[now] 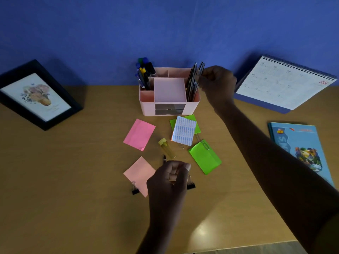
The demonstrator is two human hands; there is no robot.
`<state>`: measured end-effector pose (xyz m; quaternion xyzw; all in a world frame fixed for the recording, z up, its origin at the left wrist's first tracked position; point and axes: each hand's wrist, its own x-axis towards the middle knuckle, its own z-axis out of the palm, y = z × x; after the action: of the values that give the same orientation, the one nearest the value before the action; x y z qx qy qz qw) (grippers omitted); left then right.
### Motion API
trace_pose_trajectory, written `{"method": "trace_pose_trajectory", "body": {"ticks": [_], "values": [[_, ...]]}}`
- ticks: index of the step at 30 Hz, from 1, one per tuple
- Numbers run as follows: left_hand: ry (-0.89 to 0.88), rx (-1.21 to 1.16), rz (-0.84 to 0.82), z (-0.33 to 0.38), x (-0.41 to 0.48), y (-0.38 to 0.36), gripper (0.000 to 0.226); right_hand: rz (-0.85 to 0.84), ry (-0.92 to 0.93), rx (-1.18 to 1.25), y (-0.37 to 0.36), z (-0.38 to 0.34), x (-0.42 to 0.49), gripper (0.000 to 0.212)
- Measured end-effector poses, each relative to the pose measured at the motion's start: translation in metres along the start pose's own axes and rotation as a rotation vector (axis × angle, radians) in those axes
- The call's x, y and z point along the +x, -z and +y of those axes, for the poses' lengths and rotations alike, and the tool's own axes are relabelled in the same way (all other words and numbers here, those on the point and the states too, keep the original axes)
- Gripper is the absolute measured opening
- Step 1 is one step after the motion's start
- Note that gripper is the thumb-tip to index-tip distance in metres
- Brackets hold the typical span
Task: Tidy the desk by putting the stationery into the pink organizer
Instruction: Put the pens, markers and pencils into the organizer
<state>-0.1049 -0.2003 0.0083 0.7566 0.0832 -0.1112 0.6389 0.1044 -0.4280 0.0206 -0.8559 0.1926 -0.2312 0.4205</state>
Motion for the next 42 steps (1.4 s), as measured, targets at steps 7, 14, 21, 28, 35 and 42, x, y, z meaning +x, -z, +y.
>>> {"method": "trace_pose_trajectory", "body": {"ticks": [7, 14, 21, 28, 35, 42], "values": [[0.017, 0.113, 0.085, -0.021, 0.004, 0.018, 0.014, -0.030, -0.004, -0.117, -0.013, 0.008, 0.001, 0.008], [0.041, 0.233, 0.142, -0.035, 0.003, 0.035, 0.015, 0.022, 0.016, -0.169, -0.009, 0.003, -0.004, 0.019], [0.054, 0.218, 0.154, -0.034, 0.018, 0.039, 0.015, -0.204, 0.069, -0.105, 0.008, -0.009, -0.132, 0.005], [0.175, 0.127, 0.072, -0.016, 0.057, 0.035, 0.021, -0.454, 0.042, -0.290, -0.027, -0.001, -0.205, 0.015], [0.336, -0.008, 0.028, -0.017, 0.080, 0.033, 0.026, -0.526, 0.076, -0.480, -0.041, -0.007, -0.203, 0.018], [0.508, -0.344, 0.114, 0.000, 0.087, 0.032, 0.014, -0.452, 0.170, -0.301, -0.023, -0.013, -0.205, 0.022]]}}
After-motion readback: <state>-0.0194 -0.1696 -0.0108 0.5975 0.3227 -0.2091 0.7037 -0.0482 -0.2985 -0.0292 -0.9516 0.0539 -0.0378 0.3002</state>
